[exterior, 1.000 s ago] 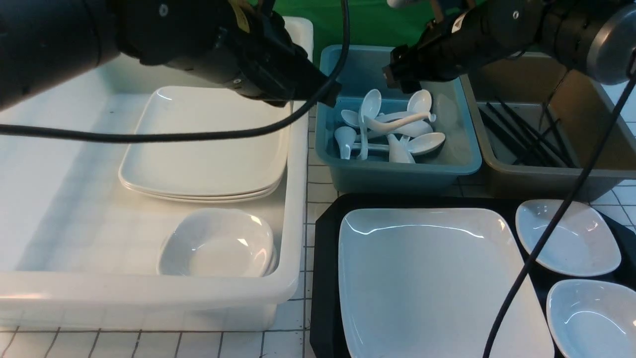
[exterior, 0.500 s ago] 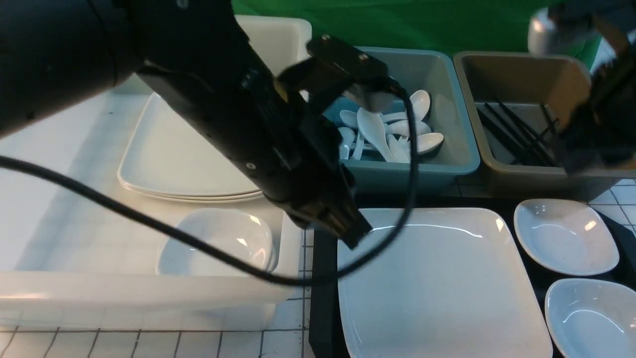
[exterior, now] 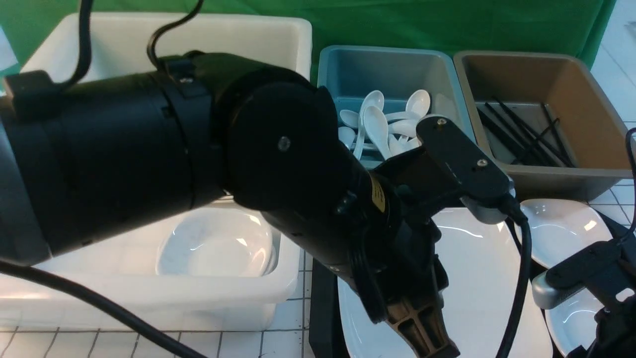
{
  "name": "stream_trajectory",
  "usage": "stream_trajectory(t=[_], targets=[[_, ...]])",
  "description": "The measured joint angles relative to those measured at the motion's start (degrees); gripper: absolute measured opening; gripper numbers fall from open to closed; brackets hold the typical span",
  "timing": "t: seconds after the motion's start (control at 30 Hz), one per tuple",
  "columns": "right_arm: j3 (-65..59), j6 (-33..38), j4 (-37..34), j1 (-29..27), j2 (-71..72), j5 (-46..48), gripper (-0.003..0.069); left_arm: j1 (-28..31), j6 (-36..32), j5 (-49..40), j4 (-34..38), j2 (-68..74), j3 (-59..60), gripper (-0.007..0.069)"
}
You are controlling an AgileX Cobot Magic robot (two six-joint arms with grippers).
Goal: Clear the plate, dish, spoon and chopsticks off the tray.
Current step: Use the right arm to grab a small plate from the dinner plate
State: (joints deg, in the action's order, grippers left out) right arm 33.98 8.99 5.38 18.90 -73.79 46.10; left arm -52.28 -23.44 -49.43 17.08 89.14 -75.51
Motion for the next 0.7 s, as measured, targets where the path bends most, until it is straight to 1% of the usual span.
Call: stream_trajectory(t=[0.17,0.4,0.63,0.7], targets=[[-1.6,-2.3,5.6,0.0,-0.3,-5.0,0.0500,0.0,0.0,0.1,0.0,0.0,0.0,0.0004],[-1.6,-2.8,4.8,0.0,-2.6,-6.9,0.0500,0.0,0.0,0.3,0.1,0.0,0.0,0.0004],[-1.6,-2.8,4.9,0.0,-5.1,-7.9,0.0498,0.0,-0.7,5.1,0.9,0.0,0.1,0.0004],[-1.6,-2.8,4.9,0.0,-6.5,-8.4,0.0468,0.0,-0.7,5.9,0.9,0.0,0.1,0.0004]])
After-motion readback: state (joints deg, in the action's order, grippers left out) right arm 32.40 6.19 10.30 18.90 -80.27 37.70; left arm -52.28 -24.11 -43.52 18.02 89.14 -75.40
